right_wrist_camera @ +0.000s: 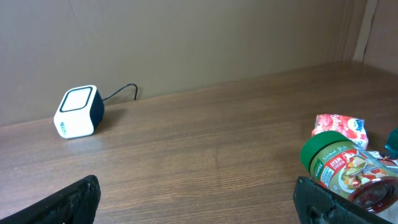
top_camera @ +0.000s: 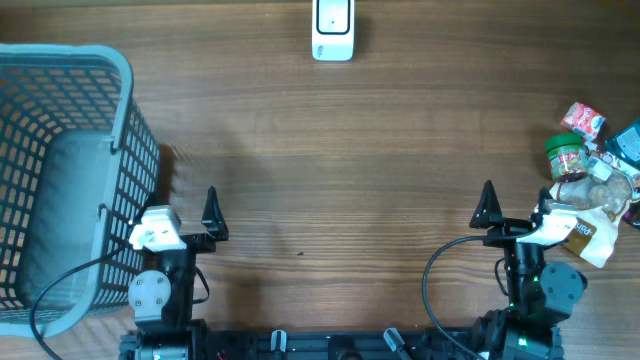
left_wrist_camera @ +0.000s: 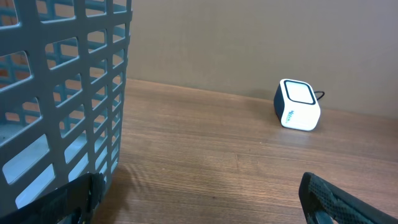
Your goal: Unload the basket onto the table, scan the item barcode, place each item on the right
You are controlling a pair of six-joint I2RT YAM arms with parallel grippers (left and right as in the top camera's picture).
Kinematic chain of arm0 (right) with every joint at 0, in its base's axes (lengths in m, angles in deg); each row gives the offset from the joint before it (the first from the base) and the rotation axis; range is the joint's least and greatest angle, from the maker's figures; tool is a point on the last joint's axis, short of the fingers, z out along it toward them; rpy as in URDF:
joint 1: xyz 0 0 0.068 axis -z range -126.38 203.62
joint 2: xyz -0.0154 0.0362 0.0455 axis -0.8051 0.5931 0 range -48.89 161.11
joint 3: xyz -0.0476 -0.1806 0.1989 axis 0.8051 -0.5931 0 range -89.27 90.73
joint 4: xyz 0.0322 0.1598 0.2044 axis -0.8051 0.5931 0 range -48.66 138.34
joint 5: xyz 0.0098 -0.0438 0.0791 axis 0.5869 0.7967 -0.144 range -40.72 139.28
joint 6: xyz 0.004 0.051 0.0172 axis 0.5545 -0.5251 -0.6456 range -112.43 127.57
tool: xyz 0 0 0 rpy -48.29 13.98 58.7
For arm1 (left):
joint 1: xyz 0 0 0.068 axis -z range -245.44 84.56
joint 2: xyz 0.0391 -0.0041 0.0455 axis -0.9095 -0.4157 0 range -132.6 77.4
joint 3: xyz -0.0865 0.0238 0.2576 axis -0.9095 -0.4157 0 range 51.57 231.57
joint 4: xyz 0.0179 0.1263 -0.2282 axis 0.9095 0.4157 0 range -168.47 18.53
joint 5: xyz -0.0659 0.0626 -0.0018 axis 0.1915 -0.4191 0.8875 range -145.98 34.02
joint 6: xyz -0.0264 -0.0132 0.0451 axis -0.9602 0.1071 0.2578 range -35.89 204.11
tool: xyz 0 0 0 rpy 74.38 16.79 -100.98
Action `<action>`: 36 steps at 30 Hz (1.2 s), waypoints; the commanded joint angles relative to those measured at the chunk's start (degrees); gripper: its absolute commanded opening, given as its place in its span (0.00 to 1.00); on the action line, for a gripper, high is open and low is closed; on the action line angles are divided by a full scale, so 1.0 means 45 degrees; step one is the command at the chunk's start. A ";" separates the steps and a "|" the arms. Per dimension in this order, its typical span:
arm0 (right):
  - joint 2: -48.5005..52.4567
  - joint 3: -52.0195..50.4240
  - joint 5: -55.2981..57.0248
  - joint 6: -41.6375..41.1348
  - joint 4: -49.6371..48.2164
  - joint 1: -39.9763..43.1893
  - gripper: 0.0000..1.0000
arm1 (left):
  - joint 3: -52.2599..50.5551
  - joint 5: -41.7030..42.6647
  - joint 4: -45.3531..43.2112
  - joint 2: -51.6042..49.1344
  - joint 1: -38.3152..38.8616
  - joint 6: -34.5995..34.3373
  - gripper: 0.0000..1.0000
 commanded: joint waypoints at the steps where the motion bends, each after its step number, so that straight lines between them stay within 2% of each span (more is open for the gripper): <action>1: 0.0024 -0.0010 0.0180 -0.0223 -0.0058 0.0015 1.00 | -0.0092 -0.0117 0.0010 0.0078 0.0039 0.0015 1.00; 16: -0.0588 -0.0015 0.0180 -0.0223 -0.0058 -0.0063 1.00 | -0.0092 -0.0117 0.0010 0.0078 0.0039 0.0019 1.00; 22: -0.1253 -0.0136 0.1015 -0.0219 -0.0262 -0.1690 1.00 | -0.0092 -0.0117 0.0010 0.0078 0.0039 0.0019 1.00; 24: -0.1253 -0.0136 0.2132 -0.0287 -0.0257 -0.2565 1.00 | -0.0092 -0.0117 0.0010 0.0078 0.0039 0.0019 1.00; 28: -0.1258 -0.0146 0.2764 -0.1020 -0.0102 -0.3769 1.00 | -0.0092 -0.0117 0.0010 0.0078 0.0039 0.0015 1.00; 36: -0.1258 -0.0146 0.2603 -0.0889 -0.0068 -0.3915 1.00 | -0.0092 -0.0117 0.0010 0.0078 0.0039 0.0019 1.00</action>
